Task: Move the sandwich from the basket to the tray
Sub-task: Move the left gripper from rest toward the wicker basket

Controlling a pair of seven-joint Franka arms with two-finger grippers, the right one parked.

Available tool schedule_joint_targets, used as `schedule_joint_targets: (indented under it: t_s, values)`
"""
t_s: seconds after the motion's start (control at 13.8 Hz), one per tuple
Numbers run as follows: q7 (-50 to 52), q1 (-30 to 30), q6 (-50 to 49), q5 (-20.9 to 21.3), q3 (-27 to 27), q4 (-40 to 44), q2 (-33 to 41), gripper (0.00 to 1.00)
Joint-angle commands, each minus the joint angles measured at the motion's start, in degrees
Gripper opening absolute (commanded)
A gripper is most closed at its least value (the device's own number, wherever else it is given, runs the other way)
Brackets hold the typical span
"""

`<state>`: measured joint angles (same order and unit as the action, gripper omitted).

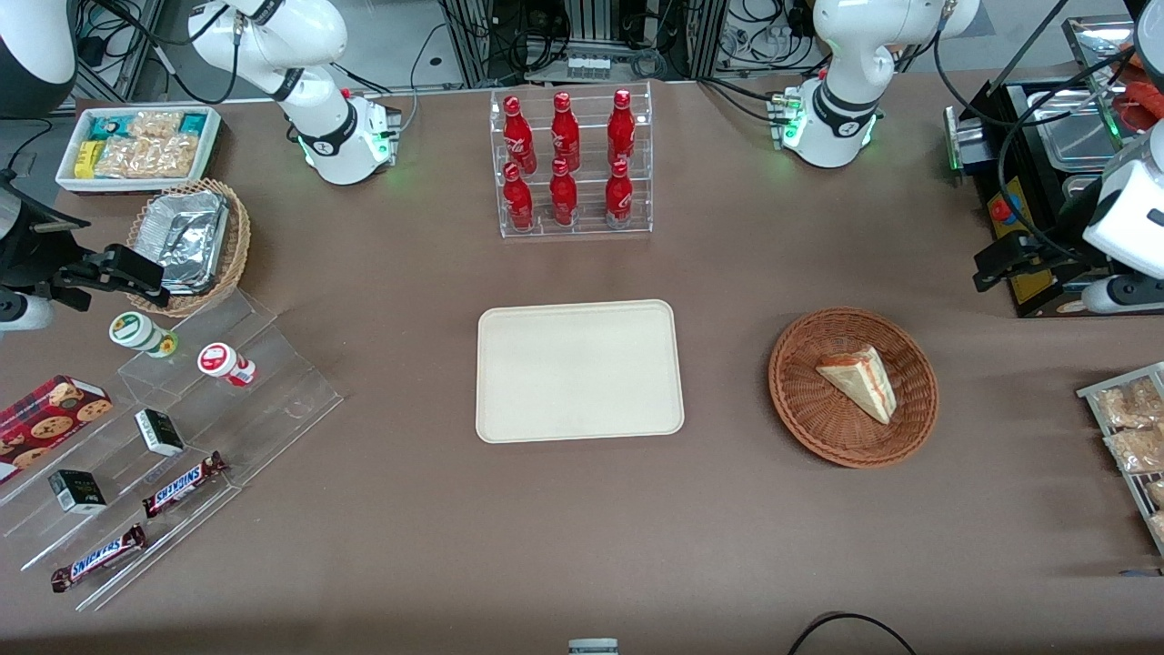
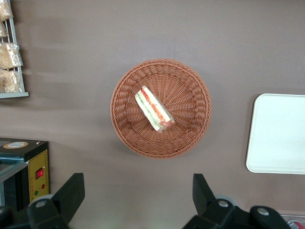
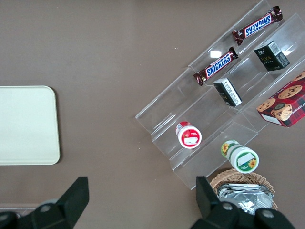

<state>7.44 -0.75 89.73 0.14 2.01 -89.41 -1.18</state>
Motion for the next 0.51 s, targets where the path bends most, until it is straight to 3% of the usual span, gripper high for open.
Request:
schedule_joint_targets:
  t_s: [0.0, 0.44]
  values:
    - [-0.94, 0.58, -1.14, -0.40, 0.63, 0.29, 0.66, 1.00]
    - [-0.15, 0.49, 1.83, 0.39, 0.72, -2.68, -0.22, 1.00]
